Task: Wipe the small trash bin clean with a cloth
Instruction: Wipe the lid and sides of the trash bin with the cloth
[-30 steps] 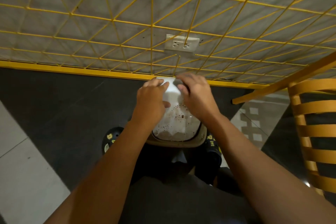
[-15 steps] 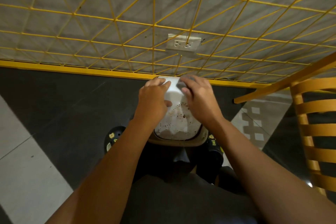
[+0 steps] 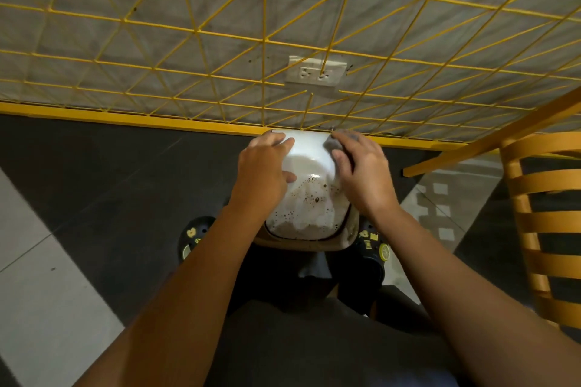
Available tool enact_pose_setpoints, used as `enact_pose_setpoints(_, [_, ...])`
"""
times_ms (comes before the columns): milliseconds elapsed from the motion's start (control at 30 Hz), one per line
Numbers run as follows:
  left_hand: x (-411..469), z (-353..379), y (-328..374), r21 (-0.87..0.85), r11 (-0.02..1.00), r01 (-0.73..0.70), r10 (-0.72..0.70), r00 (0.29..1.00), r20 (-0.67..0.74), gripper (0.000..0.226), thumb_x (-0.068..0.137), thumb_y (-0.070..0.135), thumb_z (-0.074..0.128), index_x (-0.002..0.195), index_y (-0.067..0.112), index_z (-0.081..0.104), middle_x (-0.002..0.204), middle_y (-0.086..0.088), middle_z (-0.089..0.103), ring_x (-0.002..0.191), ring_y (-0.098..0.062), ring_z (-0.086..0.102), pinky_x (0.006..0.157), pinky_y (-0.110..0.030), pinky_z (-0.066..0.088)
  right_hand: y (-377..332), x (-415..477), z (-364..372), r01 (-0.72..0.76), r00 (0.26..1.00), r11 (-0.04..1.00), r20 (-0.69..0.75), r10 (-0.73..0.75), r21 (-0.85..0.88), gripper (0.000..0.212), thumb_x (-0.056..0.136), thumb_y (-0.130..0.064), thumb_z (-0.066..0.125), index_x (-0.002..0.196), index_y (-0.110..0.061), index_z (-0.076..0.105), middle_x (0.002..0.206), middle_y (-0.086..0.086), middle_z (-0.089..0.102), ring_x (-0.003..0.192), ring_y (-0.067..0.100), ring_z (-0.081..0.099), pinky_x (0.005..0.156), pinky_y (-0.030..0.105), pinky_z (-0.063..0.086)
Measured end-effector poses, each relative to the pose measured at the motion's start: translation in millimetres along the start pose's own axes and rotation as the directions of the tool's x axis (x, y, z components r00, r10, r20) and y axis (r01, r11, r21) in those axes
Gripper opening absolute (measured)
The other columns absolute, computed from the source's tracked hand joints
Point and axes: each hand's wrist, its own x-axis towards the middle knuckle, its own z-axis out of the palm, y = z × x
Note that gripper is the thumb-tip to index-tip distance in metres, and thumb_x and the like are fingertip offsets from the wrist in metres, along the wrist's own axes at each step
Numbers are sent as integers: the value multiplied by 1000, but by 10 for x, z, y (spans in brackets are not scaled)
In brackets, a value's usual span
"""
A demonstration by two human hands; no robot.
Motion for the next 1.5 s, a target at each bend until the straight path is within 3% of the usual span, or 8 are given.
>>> enact_pose_setpoints(233, [-14, 24, -2, 0, 1000, -3, 3, 1000, -17, 63, 81, 19, 67, 138, 17, 39, 147, -3, 35, 135, -23, 26, 107, -34, 23, 68, -377, -7, 338, 938, 940, 93, -334, -38, 33, 87, -7, 56, 119, -1, 60, 123, 21, 56, 115, 37, 52, 101, 28, 32])
enact_pose_setpoints(400, [-11, 18, -9, -16, 1000, -7, 6, 1000, -19, 63, 81, 18, 66, 138, 17, 39, 147, -2, 35, 135, -22, 26, 108, -33, 22, 151, -234, -56, -24, 997, 994, -65, 31, 105, 35, 92, -12, 52, 127, -10, 55, 132, 11, 54, 124, 26, 46, 100, 13, 23])
enact_pose_setpoints(467, [-13, 20, -5, -11, 1000, -9, 9, 1000, -24, 63, 81, 18, 66, 138, 17, 39, 147, -2, 36, 135, -22, 26, 108, -34, 22, 133, -80, -82, -71, 994, 989, -68, 80, 130, 34, 93, -14, 51, 127, -10, 54, 130, 9, 56, 122, 24, 48, 98, 15, 28])
enact_pose_setpoints(800, [-8, 16, -10, 16, 1000, -5, 5, 1000, -24, 63, 81, 22, 66, 138, 20, 39, 146, -1, 37, 134, -22, 28, 105, -34, 23, 229, -414, -117, 300, 945, 952, 158, -287, -61, 37, 90, -9, 56, 127, -6, 54, 133, 18, 50, 126, 33, 44, 108, 28, 26])
enact_pose_setpoints(1033, [-9, 21, -14, 19, 1000, -15, 15, 999, -36, 63, 81, 21, 66, 138, 19, 40, 146, -1, 37, 134, -22, 27, 106, -34, 21, 111, -48, -58, 32, 999, 999, 22, -31, -38, 37, 93, -16, 51, 129, -9, 53, 134, 11, 52, 125, 29, 42, 105, 26, 25])
enact_pose_setpoints(1200, [-3, 13, -25, 47, 999, -17, 19, 999, -31, 64, 79, 24, 68, 137, 19, 41, 145, -2, 38, 134, -23, 28, 106, -35, 23, -126, -181, 6, 318, 946, 948, 68, -317, -7, 25, 83, -3, 56, 106, 2, 64, 109, 19, 62, 101, 37, 57, 92, 34, 39])
enact_pose_setpoints(1300, [-5, 12, -30, 26, 999, -23, 24, 999, -30, 64, 79, 24, 68, 137, 19, 41, 145, -1, 38, 134, -22, 29, 105, -34, 23, 12, -322, -26, 379, 922, 923, 117, -370, -67, 34, 84, -4, 59, 117, 2, 60, 121, 21, 59, 112, 38, 55, 100, 32, 37])
enact_pose_setpoints(1500, [-2, 15, -14, 29, 999, -27, 28, 999, -31, 64, 80, 23, 68, 137, 18, 41, 145, -2, 37, 133, -23, 29, 105, -34, 22, 25, -127, -52, 87, 996, 996, 37, -86, -26, 35, 92, -15, 52, 127, -7, 55, 132, 14, 52, 123, 31, 43, 103, 22, 24])
